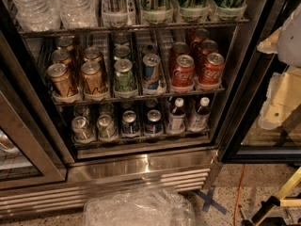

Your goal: Pick green can from middle shelf of fridge

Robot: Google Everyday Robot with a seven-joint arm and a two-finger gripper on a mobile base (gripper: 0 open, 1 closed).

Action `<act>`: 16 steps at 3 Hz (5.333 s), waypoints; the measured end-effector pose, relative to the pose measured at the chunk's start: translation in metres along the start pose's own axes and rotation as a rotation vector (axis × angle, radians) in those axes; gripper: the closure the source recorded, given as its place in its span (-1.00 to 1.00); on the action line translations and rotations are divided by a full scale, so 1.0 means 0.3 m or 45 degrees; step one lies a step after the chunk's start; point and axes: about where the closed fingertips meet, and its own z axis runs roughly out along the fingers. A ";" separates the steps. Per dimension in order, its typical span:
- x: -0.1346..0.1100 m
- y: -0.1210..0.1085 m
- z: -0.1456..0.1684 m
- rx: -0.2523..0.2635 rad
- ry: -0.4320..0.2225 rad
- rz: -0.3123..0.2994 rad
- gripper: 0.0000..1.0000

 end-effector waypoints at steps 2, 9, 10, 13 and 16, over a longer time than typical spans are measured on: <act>-0.010 0.002 0.005 0.000 -0.017 0.008 -1.00; -0.431 0.306 0.395 -0.218 -0.586 0.442 -1.00; -0.498 0.268 0.407 -0.115 -0.668 0.584 -1.00; -0.552 0.231 0.412 -0.043 -0.807 0.626 -1.00; -0.727 0.124 0.288 0.119 -1.045 0.688 -1.00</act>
Offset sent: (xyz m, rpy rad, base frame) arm -0.0005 0.0054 -0.0066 0.0326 0.0159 -0.0063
